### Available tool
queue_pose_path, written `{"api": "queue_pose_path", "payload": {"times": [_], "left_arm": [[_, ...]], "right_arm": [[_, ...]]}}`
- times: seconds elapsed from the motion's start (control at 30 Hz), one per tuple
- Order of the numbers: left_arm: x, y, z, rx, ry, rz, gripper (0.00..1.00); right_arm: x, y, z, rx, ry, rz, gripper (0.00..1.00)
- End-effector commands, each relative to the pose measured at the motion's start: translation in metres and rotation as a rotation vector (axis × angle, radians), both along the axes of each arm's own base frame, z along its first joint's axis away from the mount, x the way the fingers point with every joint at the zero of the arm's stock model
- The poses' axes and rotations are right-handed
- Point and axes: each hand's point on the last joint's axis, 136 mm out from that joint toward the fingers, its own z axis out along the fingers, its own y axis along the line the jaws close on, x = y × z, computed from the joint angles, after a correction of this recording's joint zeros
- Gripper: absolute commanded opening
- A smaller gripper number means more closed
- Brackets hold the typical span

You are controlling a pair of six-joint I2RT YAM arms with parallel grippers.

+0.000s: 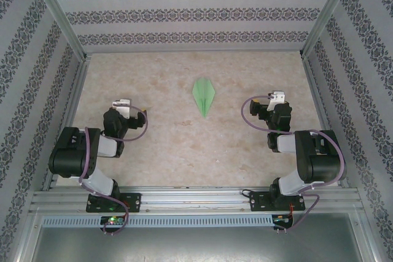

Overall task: Fold a paper plane with a square sheet of paper (fold left side to right side)
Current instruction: Reset both arms

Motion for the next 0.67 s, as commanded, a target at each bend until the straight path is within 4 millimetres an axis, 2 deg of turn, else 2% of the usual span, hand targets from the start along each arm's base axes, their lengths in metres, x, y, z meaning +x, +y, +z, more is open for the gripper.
{"api": "queue_pose_path", "payload": {"times": [0.0,0.63], "left_arm": [[0.0139,0.0174,0.0141,-0.011,-0.014,0.089,1.00],[0.0135,0.0158,0.0142,-0.011,-0.027,0.080,1.00]], "right_arm": [[0.0046,0.0032,0.0096,-0.024,-0.028,0.006,0.98],[0.0052,0.0053,0.0092,-0.042,-0.022,0.006,0.98]]}}
